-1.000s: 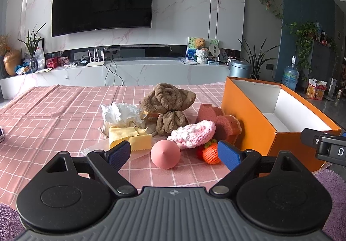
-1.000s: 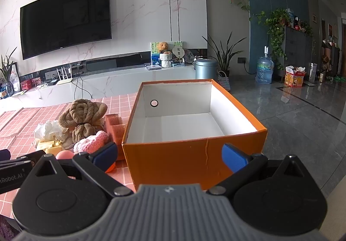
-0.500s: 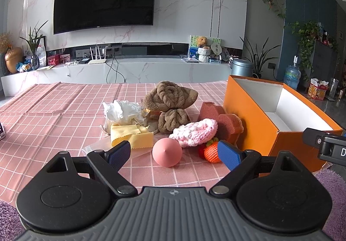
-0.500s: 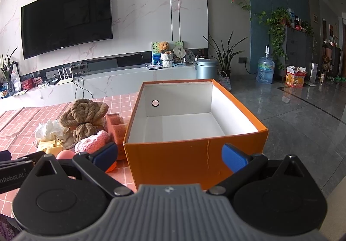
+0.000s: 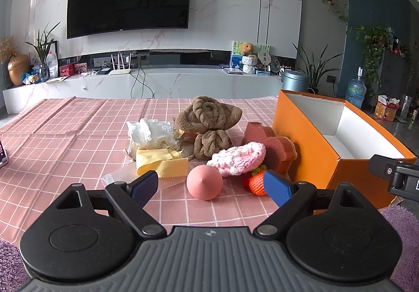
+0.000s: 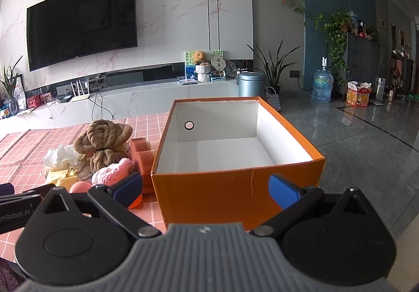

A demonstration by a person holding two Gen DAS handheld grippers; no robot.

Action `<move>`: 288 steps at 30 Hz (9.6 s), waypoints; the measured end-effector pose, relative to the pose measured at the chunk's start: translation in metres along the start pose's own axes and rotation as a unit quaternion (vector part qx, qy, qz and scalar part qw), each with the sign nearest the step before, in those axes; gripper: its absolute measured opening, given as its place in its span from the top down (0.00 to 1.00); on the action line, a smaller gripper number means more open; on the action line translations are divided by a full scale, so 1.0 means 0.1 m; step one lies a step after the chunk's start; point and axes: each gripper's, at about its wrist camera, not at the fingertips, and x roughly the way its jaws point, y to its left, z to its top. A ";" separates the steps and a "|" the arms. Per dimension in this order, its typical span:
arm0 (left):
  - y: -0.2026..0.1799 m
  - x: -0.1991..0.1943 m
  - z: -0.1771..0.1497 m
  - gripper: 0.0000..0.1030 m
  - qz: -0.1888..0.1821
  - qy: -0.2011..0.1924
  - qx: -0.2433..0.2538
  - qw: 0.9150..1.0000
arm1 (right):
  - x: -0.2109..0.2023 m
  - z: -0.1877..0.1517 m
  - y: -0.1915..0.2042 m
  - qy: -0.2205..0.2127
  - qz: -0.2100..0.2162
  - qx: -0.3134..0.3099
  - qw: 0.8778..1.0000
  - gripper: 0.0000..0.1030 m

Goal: Organize soft objects

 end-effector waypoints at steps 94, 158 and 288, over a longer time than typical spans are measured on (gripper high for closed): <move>0.56 0.93 0.06 0.35 -0.080 0.091 -0.030 0.992 | 1.04 -0.38 1.31 0.063 0.095 -0.223 0.968 0.55; 0.04 0.20 0.48 0.50 -0.108 0.015 0.027 0.994 | 0.13 0.09 0.69 -0.046 0.113 -0.197 0.973 0.60; 1.30 0.94 0.17 0.32 0.003 0.086 -0.064 0.994 | 0.93 0.00 1.62 0.037 0.206 -0.203 0.957 0.27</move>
